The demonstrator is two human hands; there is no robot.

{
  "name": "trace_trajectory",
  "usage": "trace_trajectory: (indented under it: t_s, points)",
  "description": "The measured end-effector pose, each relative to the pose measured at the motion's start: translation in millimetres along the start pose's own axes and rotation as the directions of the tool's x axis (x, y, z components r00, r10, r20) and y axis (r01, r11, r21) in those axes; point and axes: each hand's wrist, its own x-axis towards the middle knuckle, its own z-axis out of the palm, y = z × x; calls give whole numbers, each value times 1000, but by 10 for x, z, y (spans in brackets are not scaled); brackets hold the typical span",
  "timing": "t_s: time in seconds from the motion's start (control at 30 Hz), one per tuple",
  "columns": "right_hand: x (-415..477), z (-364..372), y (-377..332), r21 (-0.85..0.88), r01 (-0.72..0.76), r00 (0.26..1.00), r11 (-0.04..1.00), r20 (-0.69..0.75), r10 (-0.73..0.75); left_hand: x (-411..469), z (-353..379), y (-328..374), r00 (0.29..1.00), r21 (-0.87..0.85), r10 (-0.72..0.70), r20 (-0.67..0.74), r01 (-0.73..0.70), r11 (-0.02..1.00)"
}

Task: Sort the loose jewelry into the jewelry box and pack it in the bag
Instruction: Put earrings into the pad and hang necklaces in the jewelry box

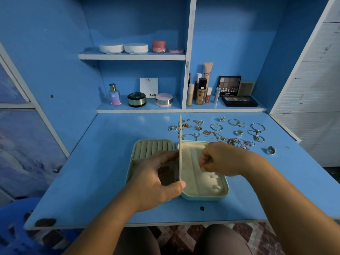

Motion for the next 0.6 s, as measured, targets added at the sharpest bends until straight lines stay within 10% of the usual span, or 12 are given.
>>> trace_trajectory:
  t_s: [0.47,0.6]
  points:
    - [-158,113,-68,-139,-4,998,990,-67,-6,4,22,-1,1000,62,17,5,-17,998]
    - [-139,253,-95,-155,-26,959,988,-283,-19,6,21,-27,1000,58,9,9,-10,998]
